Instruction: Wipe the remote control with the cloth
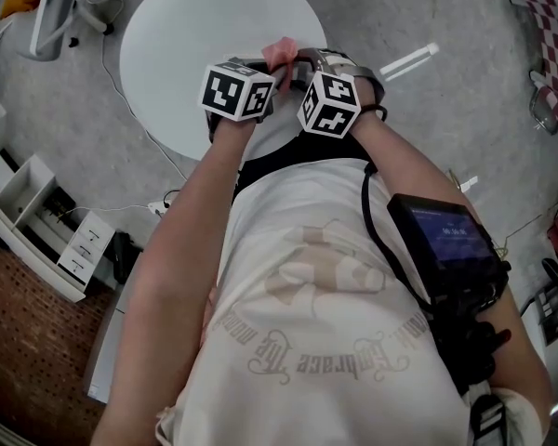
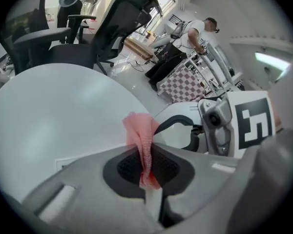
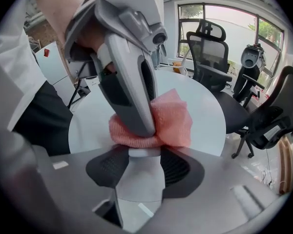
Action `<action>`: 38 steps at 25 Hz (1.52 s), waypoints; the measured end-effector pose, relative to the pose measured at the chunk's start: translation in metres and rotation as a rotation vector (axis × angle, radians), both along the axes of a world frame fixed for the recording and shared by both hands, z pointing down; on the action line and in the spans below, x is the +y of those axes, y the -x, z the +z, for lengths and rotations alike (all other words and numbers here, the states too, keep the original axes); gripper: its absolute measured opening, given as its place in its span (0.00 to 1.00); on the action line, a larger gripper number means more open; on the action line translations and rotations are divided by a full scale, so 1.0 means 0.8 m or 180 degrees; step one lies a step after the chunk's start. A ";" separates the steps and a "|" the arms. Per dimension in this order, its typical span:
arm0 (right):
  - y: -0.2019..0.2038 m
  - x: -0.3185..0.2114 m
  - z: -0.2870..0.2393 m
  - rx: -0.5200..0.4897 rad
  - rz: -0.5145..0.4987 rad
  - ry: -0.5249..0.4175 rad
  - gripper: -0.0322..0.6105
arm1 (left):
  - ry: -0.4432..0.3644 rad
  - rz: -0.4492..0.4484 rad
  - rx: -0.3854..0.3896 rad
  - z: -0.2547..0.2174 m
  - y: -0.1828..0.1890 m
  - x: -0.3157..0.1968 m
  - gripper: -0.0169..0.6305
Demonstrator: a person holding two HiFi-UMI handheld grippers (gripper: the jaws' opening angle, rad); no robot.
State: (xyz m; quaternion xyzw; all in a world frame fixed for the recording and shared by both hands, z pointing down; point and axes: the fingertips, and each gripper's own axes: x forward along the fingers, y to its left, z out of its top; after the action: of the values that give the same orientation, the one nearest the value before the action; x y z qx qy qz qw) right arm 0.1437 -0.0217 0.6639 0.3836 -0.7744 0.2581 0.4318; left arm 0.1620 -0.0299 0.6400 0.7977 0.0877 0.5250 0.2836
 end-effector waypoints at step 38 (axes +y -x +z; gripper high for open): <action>-0.008 0.000 -0.026 0.0375 -0.0412 0.0220 0.48 | 0.0121 -0.2068 0.0290 -0.027 0.197 -0.020 0.05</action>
State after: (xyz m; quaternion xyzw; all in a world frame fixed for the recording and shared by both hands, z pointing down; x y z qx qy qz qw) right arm 0.1498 -0.0220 0.6433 0.3322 -0.7615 0.2332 0.5054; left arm 0.0044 -0.0456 0.6181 0.8012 -0.1489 0.3691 0.4469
